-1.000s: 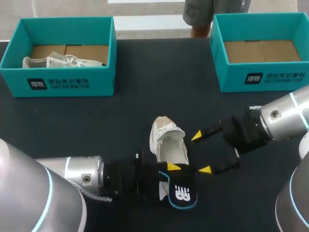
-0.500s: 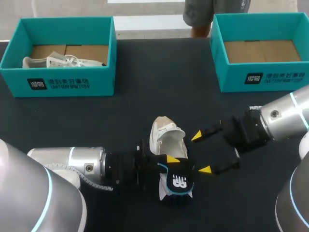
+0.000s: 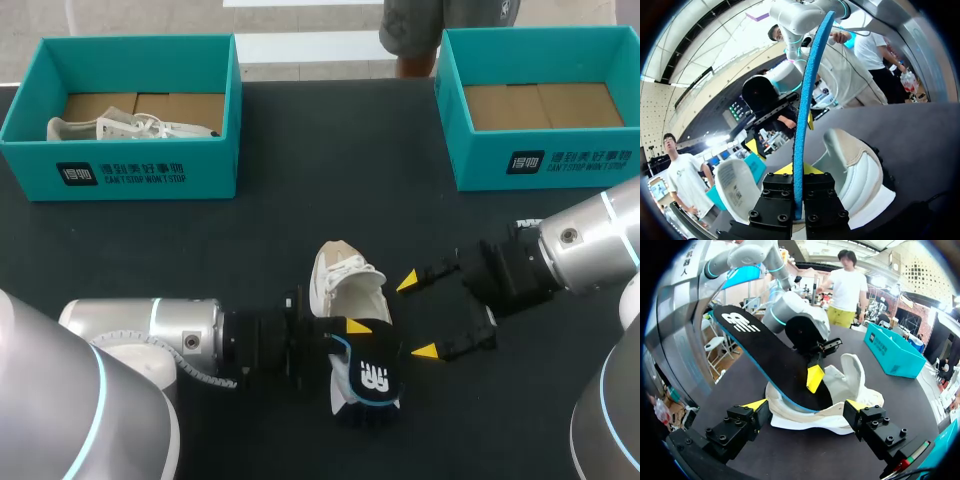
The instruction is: Take the shoe out of the shoebox, open the shoe tongue, remove and reinsert the insole, then place the shoe into the shoebox
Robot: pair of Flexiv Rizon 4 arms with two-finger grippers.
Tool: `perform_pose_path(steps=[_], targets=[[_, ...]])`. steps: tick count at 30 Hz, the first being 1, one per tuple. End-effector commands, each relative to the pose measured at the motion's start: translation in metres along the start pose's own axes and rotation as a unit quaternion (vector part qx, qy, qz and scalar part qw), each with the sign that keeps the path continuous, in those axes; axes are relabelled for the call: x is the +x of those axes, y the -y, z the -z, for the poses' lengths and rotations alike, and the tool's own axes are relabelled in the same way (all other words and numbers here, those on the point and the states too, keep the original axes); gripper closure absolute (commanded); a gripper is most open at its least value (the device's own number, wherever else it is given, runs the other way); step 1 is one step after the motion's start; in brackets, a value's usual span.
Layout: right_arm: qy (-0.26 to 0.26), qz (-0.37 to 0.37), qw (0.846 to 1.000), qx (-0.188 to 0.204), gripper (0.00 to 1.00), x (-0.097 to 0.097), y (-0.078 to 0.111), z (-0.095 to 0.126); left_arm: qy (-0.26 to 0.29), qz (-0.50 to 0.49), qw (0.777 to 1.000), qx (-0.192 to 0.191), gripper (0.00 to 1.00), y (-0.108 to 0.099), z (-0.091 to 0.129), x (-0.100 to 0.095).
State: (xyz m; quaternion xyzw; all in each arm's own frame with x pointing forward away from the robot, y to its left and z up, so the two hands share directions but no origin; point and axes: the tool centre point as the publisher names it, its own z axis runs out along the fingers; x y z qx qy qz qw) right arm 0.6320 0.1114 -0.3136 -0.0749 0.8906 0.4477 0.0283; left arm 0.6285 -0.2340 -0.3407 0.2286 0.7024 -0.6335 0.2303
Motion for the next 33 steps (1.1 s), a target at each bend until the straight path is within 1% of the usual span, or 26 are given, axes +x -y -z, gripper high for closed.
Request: perform_pose_path(steps=[1, 4, 7, 9, 11, 12, 14, 18, 26, 33], targets=[[0.0, -0.001, 1.0, 0.003, 0.0, 0.0, -0.001, -0.001, -0.004, 0.0, 1.0, -0.013, 1.0, -0.002, -0.002, 0.001], [0.0, -0.001, 1.0, 0.003, 0.0, 0.0, -0.001, -0.001, -0.002, 0.002, 1.0, -0.016, 1.0, -0.003, -0.003, 0.003], [0.0, -0.001, 1.0, 0.003, 0.0, 0.0, -0.001, -0.001, 0.001, -0.002, 1.0, -0.02, 0.99, 0.002, -0.003, 0.001], [0.0, -0.001, 1.0, 0.003, 0.0, 0.0, -0.001, -0.001, 0.003, -0.003, 1.0, -0.019, 0.75, 0.007, -0.003, 0.0], [0.0, -0.001, 1.0, 0.003, 0.0, 0.0, -0.001, -0.001, 0.003, -0.002, 1.0, -0.021, 0.63, 0.01, -0.002, -0.001], [0.0, -0.001, 1.0, 0.003, 0.0, 0.0, -0.001, -0.001, 0.004, -0.002, 1.0, -0.021, 0.6, 0.01, -0.001, -0.001], [0.0, -0.001, 1.0, 0.003, 0.0, 0.0, -0.001, -0.001, 0.004, -0.001, 1.0, -0.021, 0.6, 0.012, -0.001, -0.001], [0.0, -0.001, 1.0, 0.003, 0.0, 0.0, -0.001, -0.001, 0.001, 0.0, 1.0, -0.02, 0.64, 0.015, -0.002, -0.002], [0.0, -0.001, 1.0, 0.003, 0.0, 0.0, -0.001, -0.001, 0.0, 0.01, 1.0, -0.019, 0.64, 0.028, -0.003, 0.0], [0.0, -0.001, 1.0, 0.003, 0.0, 0.0, -0.001, -0.001, 0.003, 0.024, 0.999, -0.025, 0.66, 0.044, -0.002, 0.01]])
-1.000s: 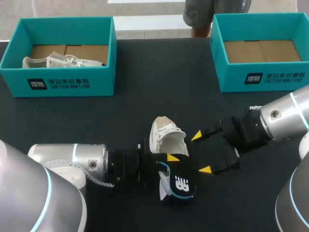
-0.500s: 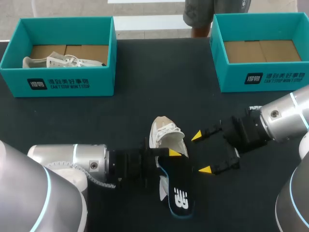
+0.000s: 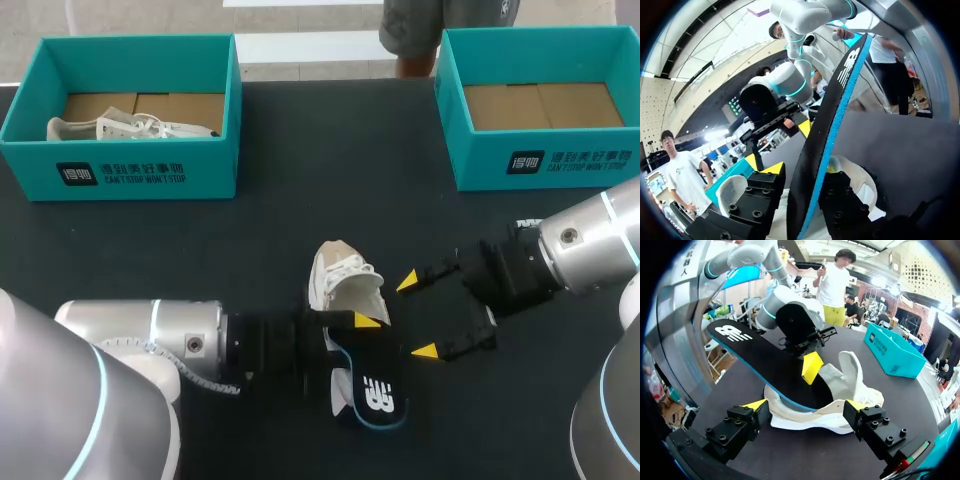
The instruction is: Take the shoe out of the shoebox, open the shoe tongue, remove and reinsert the insole, then place the shoe into the shoebox
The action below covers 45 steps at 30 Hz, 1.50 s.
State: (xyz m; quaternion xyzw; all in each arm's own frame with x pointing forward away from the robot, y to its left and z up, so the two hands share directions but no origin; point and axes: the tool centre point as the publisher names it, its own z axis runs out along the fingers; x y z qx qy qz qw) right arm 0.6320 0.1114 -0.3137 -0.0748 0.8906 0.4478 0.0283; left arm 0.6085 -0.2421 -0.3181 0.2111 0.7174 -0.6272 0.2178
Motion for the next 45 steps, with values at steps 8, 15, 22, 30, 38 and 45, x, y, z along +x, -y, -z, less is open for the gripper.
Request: perform_pose_path(steps=[8, 15, 22, 30, 38, 45], targets=[[0.0, -0.001, 1.0, 0.003, 0.0, 0.0, -0.001, -0.001, 0.012, 0.009, 1.0, -0.019, 0.78, 0.024, 0.003, 0.016], [0.0, -0.001, 1.0, 0.003, 0.0, 0.0, -0.001, -0.001, 0.004, 0.01, 1.0, -0.01, 1.0, 0.015, 0.001, 0.014], [0.0, -0.001, 1.0, 0.003, 0.0, 0.0, -0.001, -0.001, 0.005, 0.011, 1.0, -0.01, 1.0, 0.002, 0.004, 0.011], [0.0, -0.001, 1.0, 0.003, 0.0, 0.0, -0.001, -0.001, 0.026, 0.01, 1.0, 0.0, 1.0, -0.006, -0.005, 0.001], [0.0, -0.001, 1.0, 0.003, 0.0, 0.0, -0.001, -0.001, 0.047, 0.018, 0.999, -0.003, 1.0, -0.017, -0.007, 0.0], [0.0, -0.001, 1.0, 0.003, 0.0, 0.0, -0.001, -0.001, 0.042, 0.013, 0.999, -0.01, 0.77, -0.012, -0.007, -0.003]])
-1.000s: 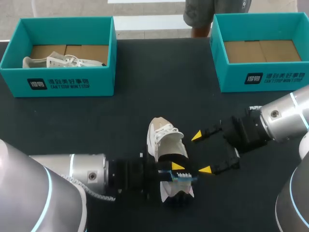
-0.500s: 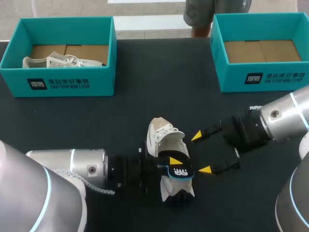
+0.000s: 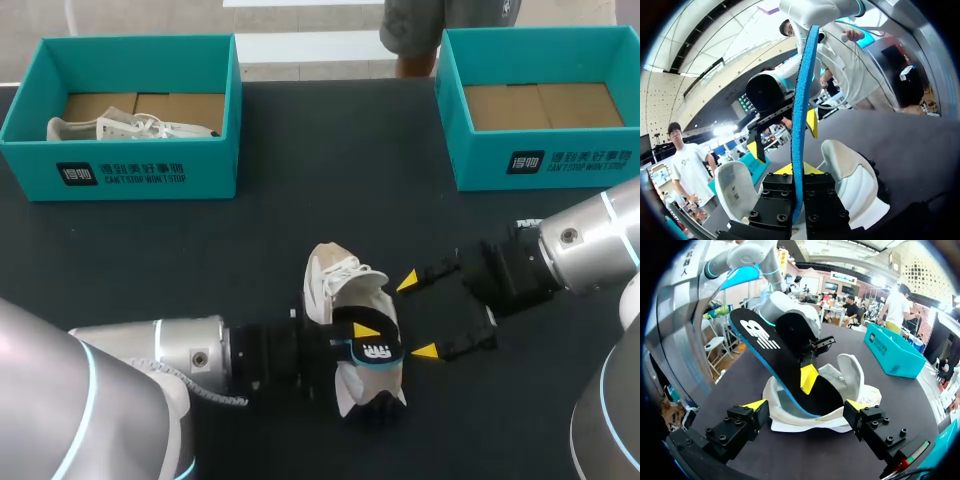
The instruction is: Take the shoe out of the shoebox, open the shoe tongue, remove and reinsert the insole, then place the shoe into the shoebox
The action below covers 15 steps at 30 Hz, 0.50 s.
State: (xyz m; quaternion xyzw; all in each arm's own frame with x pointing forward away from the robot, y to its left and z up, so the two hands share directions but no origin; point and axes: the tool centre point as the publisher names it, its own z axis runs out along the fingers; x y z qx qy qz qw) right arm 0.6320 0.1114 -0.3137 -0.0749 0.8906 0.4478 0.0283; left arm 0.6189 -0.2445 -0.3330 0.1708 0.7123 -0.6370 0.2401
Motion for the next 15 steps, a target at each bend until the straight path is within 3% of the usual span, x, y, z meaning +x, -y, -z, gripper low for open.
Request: perform_pose_path(steps=[1, 5, 10, 13, 15], targets=[[0.0, -0.001, 1.0, 0.003, 0.0, 0.0, -0.001, -0.001, -0.002, -0.005, 1.0, -0.009, 0.66, 0.01, -0.001, -0.003], [0.0, -0.001, 1.0, 0.003, 0.0, 0.0, -0.001, -0.001, -0.003, -0.01, 1.0, -0.021, 0.58, 0.024, 0.004, -0.002], [0.0, -0.001, 1.0, 0.003, 0.0, 0.0, -0.001, -0.001, -0.005, -0.013, 0.999, -0.032, 0.59, 0.038, 0.007, 0.0], [0.0, -0.001, 1.0, 0.003, 0.0, 0.0, -0.001, -0.001, -0.003, -0.012, 0.999, -0.038, 0.63, 0.044, 0.008, 0.004], [0.0, -0.001, 1.0, 0.003, 0.0, 0.0, -0.001, -0.001, -0.002, -0.009, 0.999, -0.042, 0.75, 0.046, 0.009, 0.008]])
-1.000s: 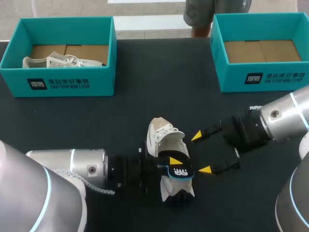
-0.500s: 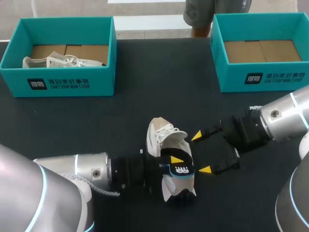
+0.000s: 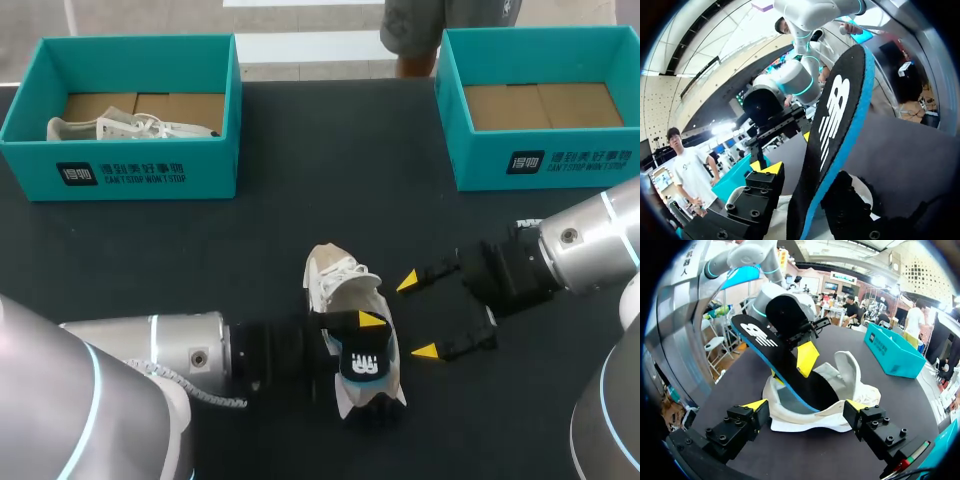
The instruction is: Take the shoe out of the shoebox, open the shoe tongue, remove and reinsert the insole, then place the shoe into the shoebox
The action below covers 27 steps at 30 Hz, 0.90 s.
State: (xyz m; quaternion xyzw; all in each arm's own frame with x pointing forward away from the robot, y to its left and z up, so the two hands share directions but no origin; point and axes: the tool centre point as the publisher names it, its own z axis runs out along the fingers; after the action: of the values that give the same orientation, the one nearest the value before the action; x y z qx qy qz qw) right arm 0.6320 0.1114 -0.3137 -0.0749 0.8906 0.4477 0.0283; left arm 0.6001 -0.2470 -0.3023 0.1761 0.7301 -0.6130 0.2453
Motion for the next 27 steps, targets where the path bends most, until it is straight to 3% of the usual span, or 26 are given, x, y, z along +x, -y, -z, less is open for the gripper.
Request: perform_pose_path(steps=[1, 3, 4, 13, 19, 27], targets=[[0.0, -0.001, 1.0, 0.003, 0.0, 0.0, -0.001, -0.001, 0.007, 0.002, 1.0, -0.015, 0.83, 0.01, 0.007, 0.01], [0.0, -0.001, 1.0, 0.003, 0.0, 0.0, -0.001, -0.001, 0.01, 0.004, 1.0, -0.014, 0.97, 0.008, 0.006, 0.013], [0.0, -0.001, 1.0, 0.003, 0.0, 0.0, -0.001, -0.001, 0.01, 0.005, 1.0, -0.014, 1.0, 0.006, 0.006, 0.014], [0.0, -0.001, 1.0, 0.003, 0.0, 0.0, -0.001, -0.001, 0.001, -0.002, 1.0, -0.006, 1.0, -0.02, -0.003, 0.009], [0.0, -0.001, 1.0, 0.003, 0.0, 0.0, -0.001, -0.001, 0.002, -0.012, 1.0, 0.0, 1.0, -0.032, -0.008, -0.002], [0.0, -0.001, 1.0, 0.003, 0.0, 0.0, -0.001, -0.001, -0.001, -0.007, 1.0, -0.004, 1.0, -0.043, -0.009, -0.001]])
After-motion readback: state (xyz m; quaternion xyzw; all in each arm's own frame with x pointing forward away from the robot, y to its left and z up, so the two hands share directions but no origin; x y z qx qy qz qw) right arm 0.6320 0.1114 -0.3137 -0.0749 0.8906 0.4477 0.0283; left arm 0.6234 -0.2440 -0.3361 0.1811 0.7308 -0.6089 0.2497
